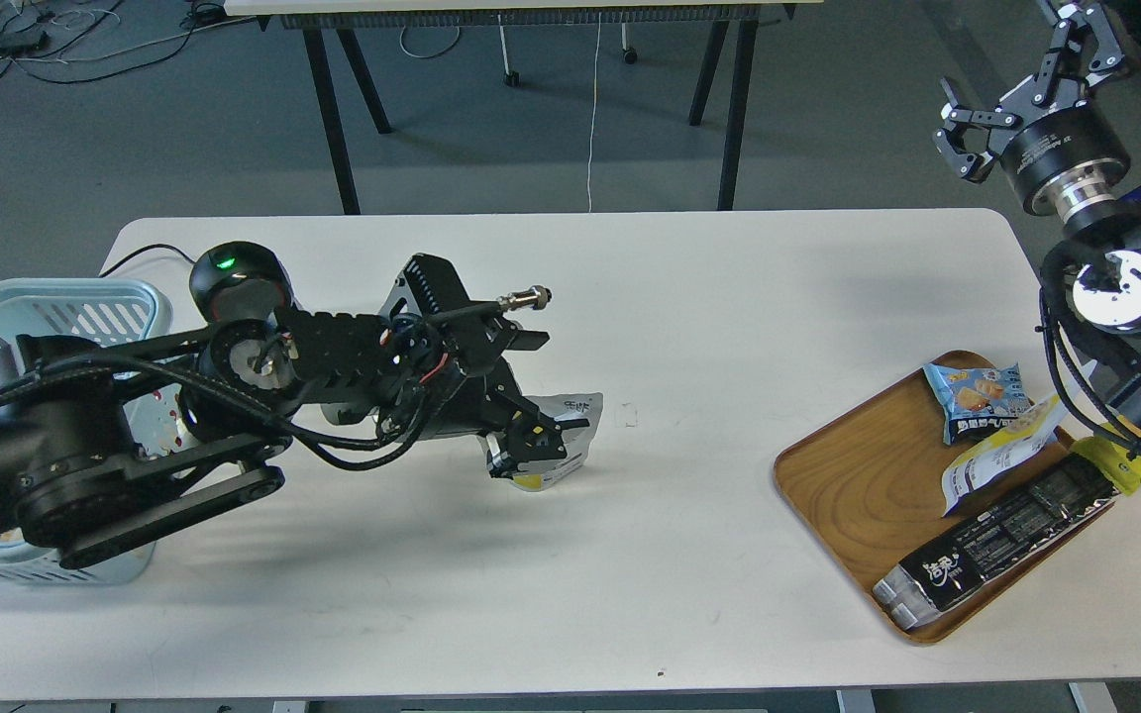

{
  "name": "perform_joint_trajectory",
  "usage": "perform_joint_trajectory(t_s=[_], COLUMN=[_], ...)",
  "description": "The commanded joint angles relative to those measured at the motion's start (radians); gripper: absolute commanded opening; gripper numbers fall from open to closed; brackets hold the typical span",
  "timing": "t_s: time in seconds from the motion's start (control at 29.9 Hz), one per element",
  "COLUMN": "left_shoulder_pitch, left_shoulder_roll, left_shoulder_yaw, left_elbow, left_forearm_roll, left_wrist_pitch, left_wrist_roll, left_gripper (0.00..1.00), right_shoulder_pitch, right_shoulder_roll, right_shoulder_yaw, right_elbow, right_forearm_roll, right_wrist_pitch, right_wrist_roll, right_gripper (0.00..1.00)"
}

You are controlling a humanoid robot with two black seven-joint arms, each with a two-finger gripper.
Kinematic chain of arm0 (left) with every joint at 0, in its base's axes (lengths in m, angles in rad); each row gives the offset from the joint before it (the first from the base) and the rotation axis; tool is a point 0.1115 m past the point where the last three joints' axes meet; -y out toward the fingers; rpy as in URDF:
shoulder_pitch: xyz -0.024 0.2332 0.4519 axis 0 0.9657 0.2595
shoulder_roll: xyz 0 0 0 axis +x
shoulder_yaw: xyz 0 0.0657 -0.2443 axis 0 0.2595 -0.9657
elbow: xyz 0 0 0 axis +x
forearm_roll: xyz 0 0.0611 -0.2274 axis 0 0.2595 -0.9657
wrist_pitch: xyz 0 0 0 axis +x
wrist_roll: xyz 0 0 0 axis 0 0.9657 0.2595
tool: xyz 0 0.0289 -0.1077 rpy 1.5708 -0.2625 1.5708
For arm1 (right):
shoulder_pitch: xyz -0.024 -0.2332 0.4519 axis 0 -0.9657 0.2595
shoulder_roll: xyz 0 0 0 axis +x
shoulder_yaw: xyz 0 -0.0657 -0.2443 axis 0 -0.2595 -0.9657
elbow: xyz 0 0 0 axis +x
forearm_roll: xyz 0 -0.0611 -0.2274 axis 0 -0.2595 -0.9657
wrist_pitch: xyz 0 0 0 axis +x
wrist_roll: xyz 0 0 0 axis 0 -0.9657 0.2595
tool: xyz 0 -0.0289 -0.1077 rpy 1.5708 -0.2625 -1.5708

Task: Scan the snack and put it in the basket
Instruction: 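Reach the left gripper to the snack bag and grasp it, then carry the snack bag with the left gripper past the red scanner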

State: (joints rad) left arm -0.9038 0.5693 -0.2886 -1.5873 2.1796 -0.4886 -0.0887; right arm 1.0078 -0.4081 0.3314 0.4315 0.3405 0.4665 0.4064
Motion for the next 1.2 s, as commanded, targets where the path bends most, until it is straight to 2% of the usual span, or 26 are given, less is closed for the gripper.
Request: perform_joint_trajectory(t_s=[0.0,0.1,0.2,0.27,0.33,0.57,0.77,0.84,0.94,1.04,1.17], left_shoulder_pitch=[-0.001,0.002,0.002,-0.001,-0.006,-0.006,-0.003,-0.001,-0.001,-0.001,0.0], left_shoulder_roll=[0.003,0.004,0.006,0.006,0.007,0.018,0.15,0.214,0.299,0.374,0.441], left_shoulder_yaw=[0.014,0.019,0.02,0.02,0.02,0.017,-0.04,-0.072,-0.112,-0.159,-0.156], left_elbow=[0.027,0.026,0.027,0.027,0.027,0.024,-0.051,-0.063,-0.062,-0.057,-0.043], left_forearm_roll=[0.002,0.002,0.002,0.002,0.002,0.002,0.002,0.002,0.002,-0.03,-0.032], left_wrist_pitch=[0.0,0.0,0.0,0.0,0.0,0.0,0.0,0.0,0.0,0.0,0.0], left_wrist_roll=[-0.031,-0.043,-0.081,-0.115,-0.129,-0.123,-0.134,-0.152,-0.209,-0.218,-0.239], left_gripper=[0.62,0.4,0.2,0.13,0.07,0.01,0.0,0.01,0.01,0.01,0.01], right_shoulder_pitch=[0.002,0.002,0.002,0.002,0.002,0.003,0.012,0.023,0.026,0.026,0.025], right_shoulder_roll=[-0.001,-0.002,-0.002,-0.002,-0.002,-0.001,-0.005,-0.005,-0.005,-0.002,-0.001], right_shoulder_yaw=[0.0,0.0,0.001,0.002,0.002,0.0,0.0,0.0,0.0,0.0,0.0], right_elbow=[0.0,-0.005,-0.007,-0.007,-0.007,-0.005,-0.005,-0.005,-0.005,-0.005,-0.005], right_forearm_roll=[0.0,0.0,0.0,0.0,0.0,0.0,0.0,0.0,0.0,0.0,0.0], right_wrist_pitch=[-0.002,-0.002,-0.002,-0.003,-0.003,-0.005,-0.005,-0.005,-0.005,-0.005,-0.005], right_wrist_roll=[0.002,0.002,0.005,0.006,0.006,0.006,0.006,0.006,0.008,0.008,0.009], right_gripper=[0.99,0.99,0.99,0.99,0.99,0.99,0.99,0.99,0.99,0.99,0.99])
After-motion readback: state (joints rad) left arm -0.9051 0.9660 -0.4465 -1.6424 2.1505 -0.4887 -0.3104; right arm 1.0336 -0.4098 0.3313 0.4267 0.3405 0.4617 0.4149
